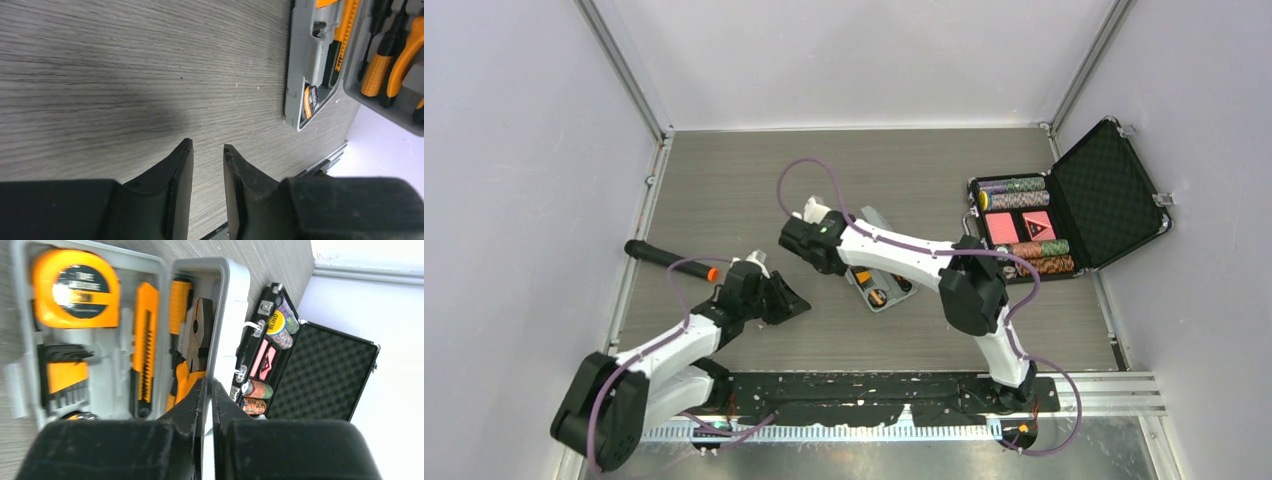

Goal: Pack the tool kit
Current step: Close the toolbox at the center of the board.

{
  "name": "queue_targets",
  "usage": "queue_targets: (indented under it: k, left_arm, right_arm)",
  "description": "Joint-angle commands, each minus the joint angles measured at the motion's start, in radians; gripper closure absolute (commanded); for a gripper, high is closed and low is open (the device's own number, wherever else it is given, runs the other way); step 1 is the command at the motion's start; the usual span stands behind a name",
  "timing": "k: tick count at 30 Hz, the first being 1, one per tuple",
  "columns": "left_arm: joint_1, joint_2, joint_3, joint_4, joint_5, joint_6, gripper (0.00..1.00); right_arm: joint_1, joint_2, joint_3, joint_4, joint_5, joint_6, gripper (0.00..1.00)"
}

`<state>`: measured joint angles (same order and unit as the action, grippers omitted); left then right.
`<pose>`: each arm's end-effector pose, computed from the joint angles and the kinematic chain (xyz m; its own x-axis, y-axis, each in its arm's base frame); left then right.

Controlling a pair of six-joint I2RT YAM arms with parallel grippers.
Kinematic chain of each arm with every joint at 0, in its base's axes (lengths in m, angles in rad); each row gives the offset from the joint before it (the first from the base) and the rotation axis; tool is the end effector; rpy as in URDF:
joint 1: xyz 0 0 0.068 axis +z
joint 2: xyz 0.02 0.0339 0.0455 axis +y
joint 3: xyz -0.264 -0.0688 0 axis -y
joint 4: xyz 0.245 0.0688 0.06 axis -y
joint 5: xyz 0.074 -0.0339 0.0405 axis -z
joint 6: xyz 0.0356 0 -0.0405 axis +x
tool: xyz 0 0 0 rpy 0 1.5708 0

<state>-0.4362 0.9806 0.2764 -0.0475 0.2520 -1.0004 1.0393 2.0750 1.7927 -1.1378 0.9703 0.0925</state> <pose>0.1575 -0.0832 0.1459 -0.8175 -0.5182 -0.2511 -0.2109 0.6752 -0.7068 0.2350 0.3417 0.2410 -0.5381 -0.8123 -0.2248 -0.3762 0.4702 -0.7984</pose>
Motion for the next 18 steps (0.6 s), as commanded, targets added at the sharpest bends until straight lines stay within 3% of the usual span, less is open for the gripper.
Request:
queue_targets:
  k: [1,6,9,12,18]
  left_arm:
    - [0.001,0.140,-0.019,0.333,0.101,-0.102,0.72]
    - [-0.038,0.263,0.019,0.439,0.114,-0.126,0.72]
    - [-0.046,0.259,0.011,0.449,0.093,-0.127,0.72]
    - [-0.049,0.222,-0.008,0.434,0.059,-0.125,0.72]
    - [-0.066,0.188,0.012,0.386,0.033,-0.102,0.71]
  right_arm:
    - [0.051,0.023,0.073,-0.047,-0.008,0.067,0.95]
    - [0.073,0.006,0.061,-0.025,-0.084,0.085,0.94]
    - [0.088,-0.025,0.024,0.052,-0.232,0.082,0.91]
    - [0.091,-0.098,-0.031,0.142,-0.392,0.085,0.80]
    - [0.027,-0.262,-0.160,0.261,-0.471,0.086,0.61]
